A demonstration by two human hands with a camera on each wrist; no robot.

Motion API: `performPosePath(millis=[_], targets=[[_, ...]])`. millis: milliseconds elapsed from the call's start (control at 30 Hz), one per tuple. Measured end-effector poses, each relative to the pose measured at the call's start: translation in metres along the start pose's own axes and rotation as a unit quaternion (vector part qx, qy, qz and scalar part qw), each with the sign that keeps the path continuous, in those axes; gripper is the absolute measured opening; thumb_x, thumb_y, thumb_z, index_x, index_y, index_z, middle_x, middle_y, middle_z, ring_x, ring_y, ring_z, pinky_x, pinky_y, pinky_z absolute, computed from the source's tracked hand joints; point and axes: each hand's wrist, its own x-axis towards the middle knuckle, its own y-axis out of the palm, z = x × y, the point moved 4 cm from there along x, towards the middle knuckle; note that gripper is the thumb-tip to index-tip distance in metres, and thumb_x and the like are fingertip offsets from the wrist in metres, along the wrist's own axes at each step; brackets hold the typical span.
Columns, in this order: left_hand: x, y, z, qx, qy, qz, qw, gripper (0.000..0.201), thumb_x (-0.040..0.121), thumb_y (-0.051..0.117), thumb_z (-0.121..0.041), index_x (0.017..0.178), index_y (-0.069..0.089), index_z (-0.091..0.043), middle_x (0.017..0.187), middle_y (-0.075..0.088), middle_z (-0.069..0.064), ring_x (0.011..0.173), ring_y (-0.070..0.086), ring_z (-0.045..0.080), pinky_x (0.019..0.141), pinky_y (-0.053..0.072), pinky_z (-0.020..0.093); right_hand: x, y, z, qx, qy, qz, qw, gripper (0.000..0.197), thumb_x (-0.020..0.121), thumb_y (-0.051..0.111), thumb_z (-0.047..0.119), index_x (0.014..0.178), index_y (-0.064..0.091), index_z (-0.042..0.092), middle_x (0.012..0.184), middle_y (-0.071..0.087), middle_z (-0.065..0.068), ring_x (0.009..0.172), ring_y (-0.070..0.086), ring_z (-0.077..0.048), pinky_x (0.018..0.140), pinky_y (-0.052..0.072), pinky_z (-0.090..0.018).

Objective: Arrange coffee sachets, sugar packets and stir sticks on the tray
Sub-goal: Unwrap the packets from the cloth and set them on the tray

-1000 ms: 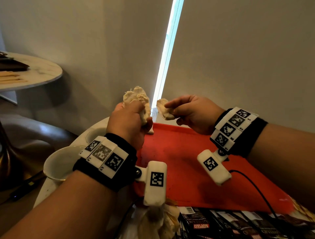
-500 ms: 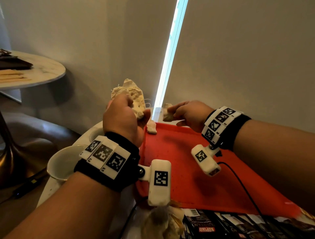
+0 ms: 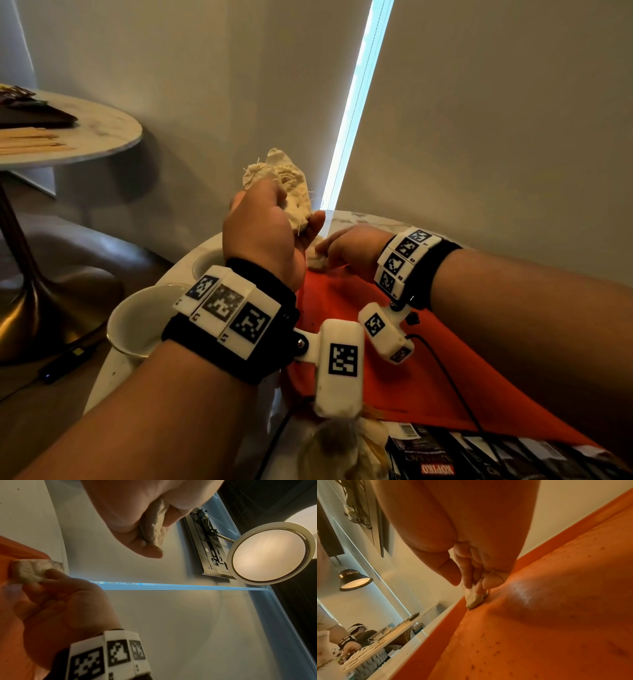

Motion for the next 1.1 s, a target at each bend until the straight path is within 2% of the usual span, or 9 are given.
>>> performPosePath(millis=[100, 233, 500, 600, 667, 767, 867, 933, 1100], targets=[[-0.018, 0.002, -0.018, 0.035, 0.003, -0.003, 0.999, 0.014, 0.06, 0.061, -0.031, 0.069, 0.072, -0.03, 0.127, 0.06, 0.017, 0.104, 0.065, 0.04, 0.074, 0.058, 0.042, 0.004, 0.002, -0.003, 0.013, -0.002, -0.001, 1.0, 0.037, 0.094, 0.057, -0.001, 0.13, 0.059, -0.005, 0.111, 0.064, -0.018, 0.093, 0.065, -0.027, 0.092, 0.058, -0.042], [-0.003, -0.006, 0.0, -0.011, -0.018, -0.019, 1.0, 0.022, 0.049, 0.05, -0.05, 0.06, 0.068, -0.054, 0.13, 0.059, 0.024, 0.122, 0.055, 0.046, 0.099, 0.049, 0.059, 0.007, 0.002, -0.002, 0.003, -0.018, 0.006, 1.0, 0.037, 0.091, 0.058, -0.003, 0.128, 0.06, -0.003, 0.107, 0.064, -0.014, 0.093, 0.064, -0.025, 0.092, 0.058, -0.041], [-0.016, 0.002, -0.011, -0.015, -0.041, -0.014, 0.999, 0.017, 0.052, 0.055, -0.045, 0.059, 0.07, -0.048, 0.118, 0.06, 0.013, 0.118, 0.058, 0.046, 0.092, 0.054, 0.055, 0.012, 0.001, -0.005, -0.02, -0.017, -0.013, 1.0, 0.034, 0.092, 0.06, 0.003, 0.125, 0.062, -0.002, 0.104, 0.065, -0.014, 0.09, 0.065, -0.025, 0.093, 0.058, -0.046], [-0.035, 0.01, -0.02, -0.051, -0.049, -0.003, 0.997, 0.02, 0.08, 0.06, -0.022, 0.097, 0.071, -0.02, 0.124, 0.059, 0.019, 0.092, 0.066, 0.035, 0.062, 0.057, 0.034, 0.011, 0.0, -0.007, -0.022, -0.016, -0.01, 1.0, 0.034, 0.092, 0.059, 0.003, 0.126, 0.061, -0.002, 0.105, 0.065, -0.015, 0.089, 0.066, -0.025, 0.089, 0.06, -0.043], [-0.037, 0.013, -0.017, -0.082, -0.067, 0.013, 0.994, 0.024, 0.093, 0.052, -0.012, 0.115, 0.058, -0.007, 0.121, 0.059, 0.022, 0.082, 0.065, 0.03, 0.055, 0.055, 0.03, 0.007, -0.004, -0.005, -0.018, -0.025, -0.013, 0.999, 0.033, 0.093, 0.057, 0.001, 0.125, 0.061, -0.001, 0.103, 0.065, -0.013, 0.088, 0.065, -0.024, 0.086, 0.058, -0.039], [-0.042, 0.02, -0.016, -0.083, -0.079, 0.029, 0.993, 0.023, 0.096, 0.05, -0.009, 0.116, 0.056, -0.001, 0.117, 0.06, 0.026, 0.084, 0.066, 0.029, 0.057, 0.058, 0.032, -0.001, -0.021, 0.001, 0.01, -0.036, -0.045, 0.998, 0.032, 0.094, 0.058, 0.005, 0.126, 0.061, 0.0, 0.103, 0.065, -0.012, 0.088, 0.065, -0.024, 0.084, 0.058, -0.043], [-0.047, 0.026, -0.014, -0.051, -0.111, 0.059, 0.991, 0.029, 0.098, 0.053, -0.009, 0.124, 0.057, 0.002, 0.111, 0.066, 0.03, 0.081, 0.069, 0.029, 0.06, 0.06, 0.035, -0.018, -0.048, 0.014, 0.042, -0.06, -0.101, 0.992, 0.026, 0.095, 0.063, 0.014, 0.119, 0.064, 0.004, 0.1, 0.064, -0.009, 0.081, 0.061, -0.018, 0.061, 0.051, -0.032], [-0.054, 0.03, -0.013, -0.033, -0.131, 0.088, 0.987, 0.022, 0.1, 0.054, -0.01, 0.119, 0.059, 0.0, 0.099, 0.068, 0.025, 0.077, 0.071, 0.028, 0.06, 0.061, 0.035, -0.032, -0.065, 0.021, 0.072, -0.093, -0.133, 0.984, 0.025, 0.096, 0.065, 0.022, 0.114, 0.065, 0.005, 0.096, 0.062, -0.007, 0.078, 0.057, -0.016, 0.061, 0.045, -0.03], [-0.063, 0.033, -0.008, 0.017, -0.146, 0.129, 0.981, 0.019, 0.102, 0.053, -0.015, 0.115, 0.059, -0.004, 0.106, 0.069, 0.026, 0.079, 0.071, 0.028, 0.058, 0.06, 0.033, -0.068, -0.08, 0.038, 0.155, -0.16, -0.081, 0.971, 0.028, 0.094, 0.068, 0.027, 0.106, 0.063, 0.003, 0.075, 0.054, -0.003, 0.064, 0.051, -0.014, 0.056, 0.04, -0.027]])
